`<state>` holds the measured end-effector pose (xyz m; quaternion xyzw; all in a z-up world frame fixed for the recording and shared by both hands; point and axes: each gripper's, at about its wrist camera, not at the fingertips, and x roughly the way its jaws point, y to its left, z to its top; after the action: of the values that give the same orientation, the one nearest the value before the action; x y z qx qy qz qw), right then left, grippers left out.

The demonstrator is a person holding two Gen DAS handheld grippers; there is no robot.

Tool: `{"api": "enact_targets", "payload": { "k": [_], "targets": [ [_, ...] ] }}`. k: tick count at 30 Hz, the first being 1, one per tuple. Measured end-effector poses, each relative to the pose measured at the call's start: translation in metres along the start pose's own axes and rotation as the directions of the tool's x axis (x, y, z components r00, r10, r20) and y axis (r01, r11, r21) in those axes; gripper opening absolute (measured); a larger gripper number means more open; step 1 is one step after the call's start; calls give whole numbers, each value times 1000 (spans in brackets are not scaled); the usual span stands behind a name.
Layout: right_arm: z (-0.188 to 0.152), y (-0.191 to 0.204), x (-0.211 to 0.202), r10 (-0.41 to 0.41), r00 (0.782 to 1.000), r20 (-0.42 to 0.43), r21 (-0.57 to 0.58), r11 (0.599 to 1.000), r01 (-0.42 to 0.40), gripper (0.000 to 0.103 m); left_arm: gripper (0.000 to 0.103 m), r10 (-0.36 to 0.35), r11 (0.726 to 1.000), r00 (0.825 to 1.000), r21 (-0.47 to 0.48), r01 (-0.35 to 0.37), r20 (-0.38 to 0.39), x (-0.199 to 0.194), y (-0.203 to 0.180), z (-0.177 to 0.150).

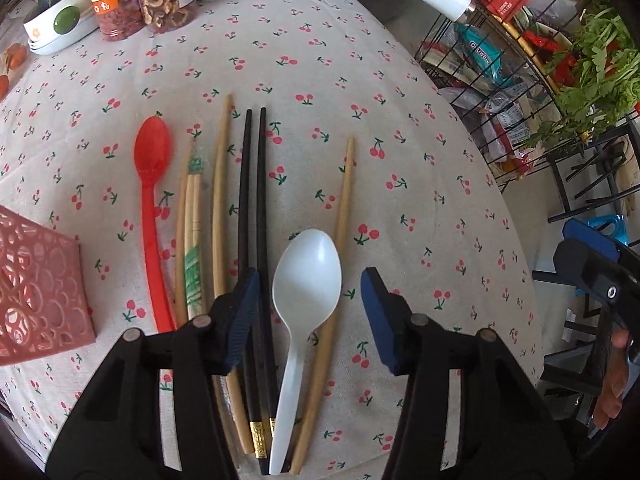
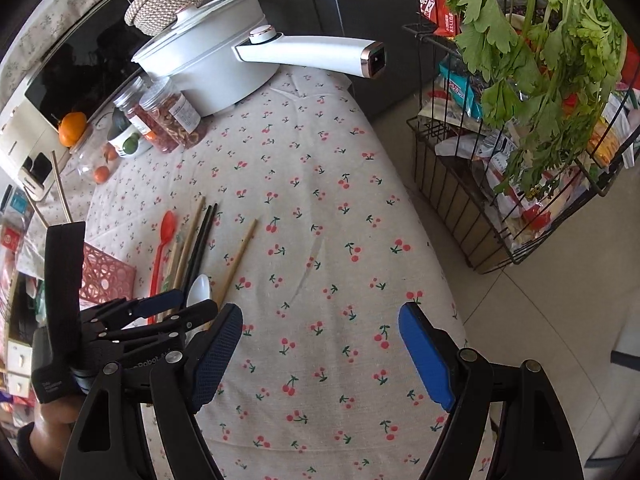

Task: Organize utensils
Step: 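Move the left gripper to the white plastic spoon and grasp it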

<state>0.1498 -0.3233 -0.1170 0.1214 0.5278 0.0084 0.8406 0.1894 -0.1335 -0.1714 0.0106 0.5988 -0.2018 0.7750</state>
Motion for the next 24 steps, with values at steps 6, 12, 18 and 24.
{"api": "enact_targets", "payload": {
  "k": [6,12,18,24],
  "targets": [
    [3,-2,5,-8,1000,-6,10,1000,8,82,10,20,1000,1000,15,-20,4,4,1,2],
    [6,4,13,-17,1000,-21,5,1000,17,82,2,5,1000,997,18,-6,79,-22,10,-7],
    [9,19,28,-18,999,-48,-7,1000,17,82,1,-7,1000,985,27,2,172,-63,21,-20],
    [12,27,42,-17,997,-79,8,1000,17,82,31,-51,998,991,28,48,127,-56,24,-19]
  ]
}}
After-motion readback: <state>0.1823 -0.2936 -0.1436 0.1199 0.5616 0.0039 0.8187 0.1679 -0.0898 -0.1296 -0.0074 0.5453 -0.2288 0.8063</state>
